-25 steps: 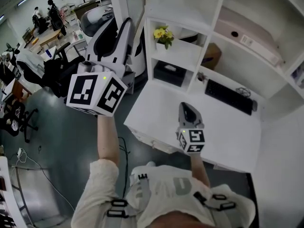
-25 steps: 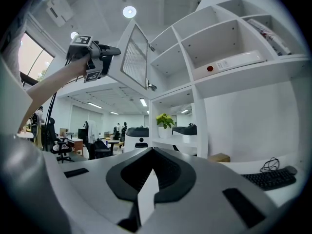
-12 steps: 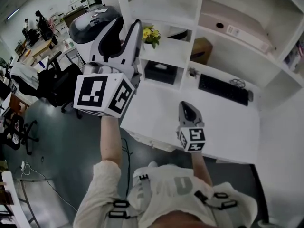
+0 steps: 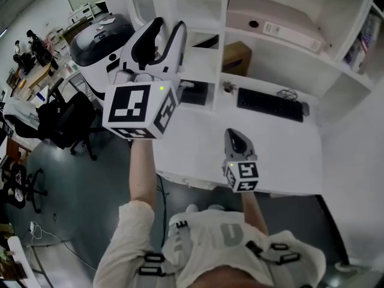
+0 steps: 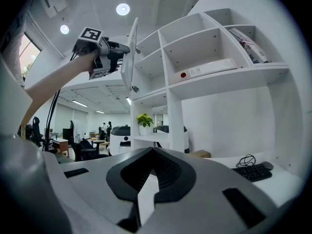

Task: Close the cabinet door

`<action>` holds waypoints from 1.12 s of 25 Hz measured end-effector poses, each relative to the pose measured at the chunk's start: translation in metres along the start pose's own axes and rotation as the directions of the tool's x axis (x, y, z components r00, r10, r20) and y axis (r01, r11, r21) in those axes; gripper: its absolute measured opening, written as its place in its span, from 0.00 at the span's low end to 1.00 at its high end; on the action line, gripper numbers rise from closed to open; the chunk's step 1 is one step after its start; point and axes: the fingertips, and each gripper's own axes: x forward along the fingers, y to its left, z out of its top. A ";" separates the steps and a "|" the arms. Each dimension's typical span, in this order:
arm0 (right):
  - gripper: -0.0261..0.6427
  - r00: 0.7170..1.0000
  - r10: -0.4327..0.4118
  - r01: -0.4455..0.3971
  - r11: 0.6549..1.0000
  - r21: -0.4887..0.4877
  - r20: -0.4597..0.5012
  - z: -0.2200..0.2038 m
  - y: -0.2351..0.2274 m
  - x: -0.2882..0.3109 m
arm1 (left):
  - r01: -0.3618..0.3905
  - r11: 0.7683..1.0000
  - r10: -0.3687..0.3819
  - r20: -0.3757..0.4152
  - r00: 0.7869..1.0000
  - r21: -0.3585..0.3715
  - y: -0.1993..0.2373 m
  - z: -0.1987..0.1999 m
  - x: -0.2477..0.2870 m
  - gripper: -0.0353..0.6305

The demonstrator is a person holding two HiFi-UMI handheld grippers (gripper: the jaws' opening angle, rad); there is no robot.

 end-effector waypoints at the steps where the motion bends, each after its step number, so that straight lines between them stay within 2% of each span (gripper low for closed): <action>1: 0.04 1.000 -0.013 0.013 1.000 0.002 -0.001 -0.001 -0.004 -0.003 | 0.005 1.000 -0.005 -0.010 1.000 0.005 -0.004 -0.003 0.007 0.30; 4: 0.04 0.998 -0.057 0.057 0.998 0.011 -0.002 -0.004 -0.019 -0.011 | -0.019 0.998 0.021 -0.027 0.999 0.065 -0.014 -0.009 0.030 0.30; 7: 0.04 0.994 -0.107 0.107 0.994 0.020 0.002 -0.006 -0.035 -0.020 | -0.015 0.996 0.018 -0.035 0.999 0.090 -0.023 -0.016 0.050 0.30; 17: 0.04 0.981 -0.193 0.193 0.981 0.025 -0.011 -0.011 -0.061 -0.038 | -0.012 0.994 0.016 -0.039 0.999 0.111 -0.031 -0.025 0.077 0.30; 28: 0.04 0.974 -0.222 0.223 0.975 0.019 -0.031 -0.017 -0.075 -0.044 | -0.016 0.991 0.025 -0.061 0.998 0.135 -0.036 -0.037 0.105 0.29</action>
